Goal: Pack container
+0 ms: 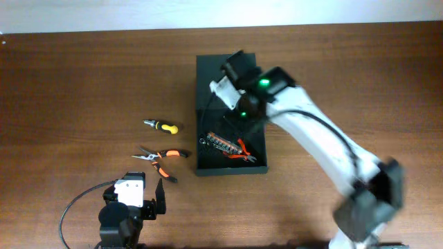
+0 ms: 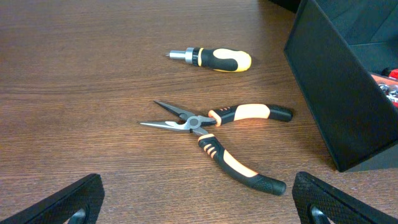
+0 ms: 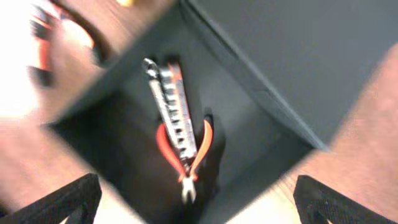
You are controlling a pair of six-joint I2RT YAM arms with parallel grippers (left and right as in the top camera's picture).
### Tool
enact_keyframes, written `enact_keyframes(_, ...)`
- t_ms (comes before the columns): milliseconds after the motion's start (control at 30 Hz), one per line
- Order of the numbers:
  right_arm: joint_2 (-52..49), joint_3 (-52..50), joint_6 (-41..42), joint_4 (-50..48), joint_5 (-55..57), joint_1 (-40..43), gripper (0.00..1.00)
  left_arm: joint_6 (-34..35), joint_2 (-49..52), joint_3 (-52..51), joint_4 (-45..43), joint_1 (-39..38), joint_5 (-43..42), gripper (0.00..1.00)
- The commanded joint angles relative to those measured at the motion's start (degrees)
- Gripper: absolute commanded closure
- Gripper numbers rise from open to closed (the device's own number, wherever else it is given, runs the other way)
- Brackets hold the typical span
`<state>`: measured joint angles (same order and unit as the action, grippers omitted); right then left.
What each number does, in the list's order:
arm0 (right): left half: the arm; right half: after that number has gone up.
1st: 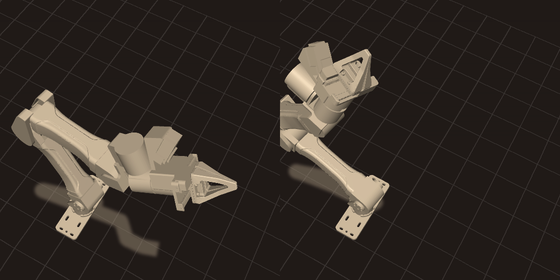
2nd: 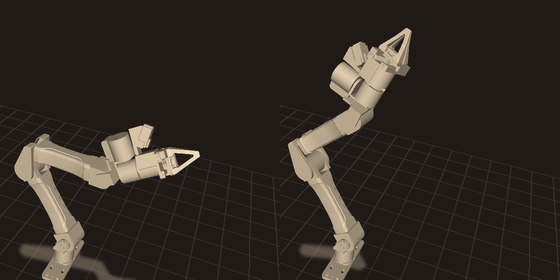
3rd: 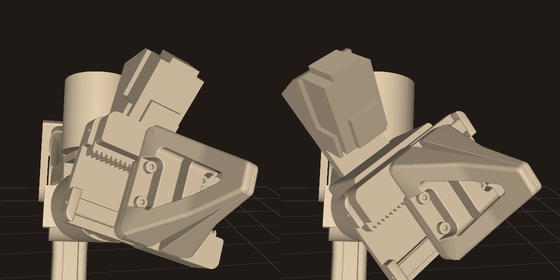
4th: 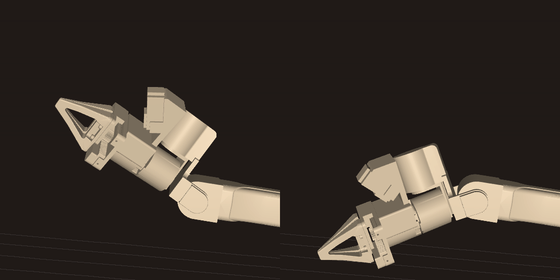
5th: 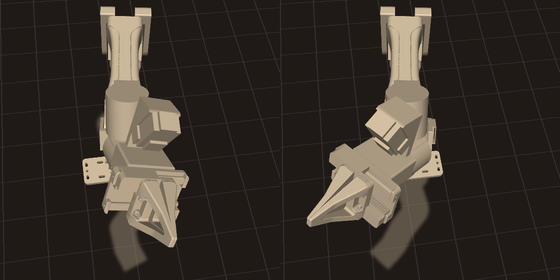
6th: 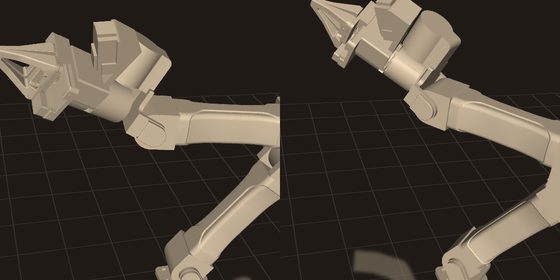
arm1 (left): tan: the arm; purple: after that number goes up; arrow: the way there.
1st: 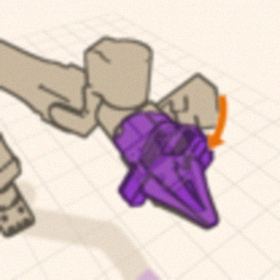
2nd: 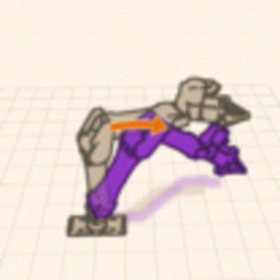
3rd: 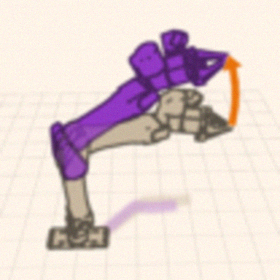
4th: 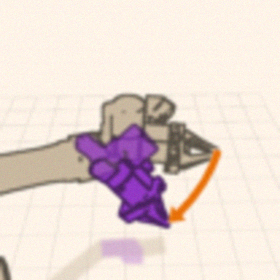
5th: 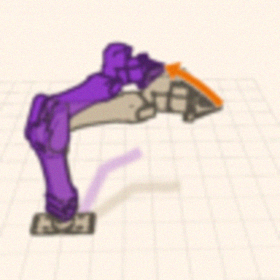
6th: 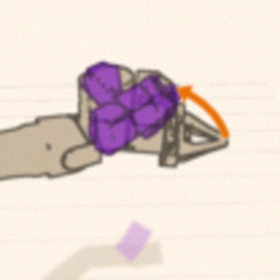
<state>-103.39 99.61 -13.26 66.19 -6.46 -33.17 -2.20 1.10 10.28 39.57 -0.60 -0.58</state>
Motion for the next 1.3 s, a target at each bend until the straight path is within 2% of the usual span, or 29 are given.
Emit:
enact_keyframes(0,8.35,1.11,0.46,1.11,-1.88,-0.17,0.01,-0.92,-0.55,-0.24,-0.28,0.31,0.57,0.01)
enact_keyframes(200,21.42,-3.13,3.23,1.66,3.91,-0.13,0.01,-0.92,-0.55,-0.24,-0.28,0.28,0.57,0.01)
enact_keyframes(633,58.55,-35.36,6.97,-3.89,7.34,-0.13,0.01,-0.92,-0.55,-0.24,-0.28,0.28,0.57,0.01)
enact_keyframes(867,76.17,-46.62,12.52,-7.93,7.39,-0.2,0.01,-0.92,-0.55,-0.24,-0.28,0.28,0.57,0.01)
enact_keyframes(1033,82.23,-49.07,12.5,-8.02,7.39,-0.2,0.01,-0.92,-0.55,-0.24,-0.28,0.31,0.57,0.01)
enact_keyframes(1267,82.29,-49.09,12.5,-7.96,7.34,-0.2,0.01,-0.92,-0.55,-0.24,-0.28,0.31,0.57,0.01)
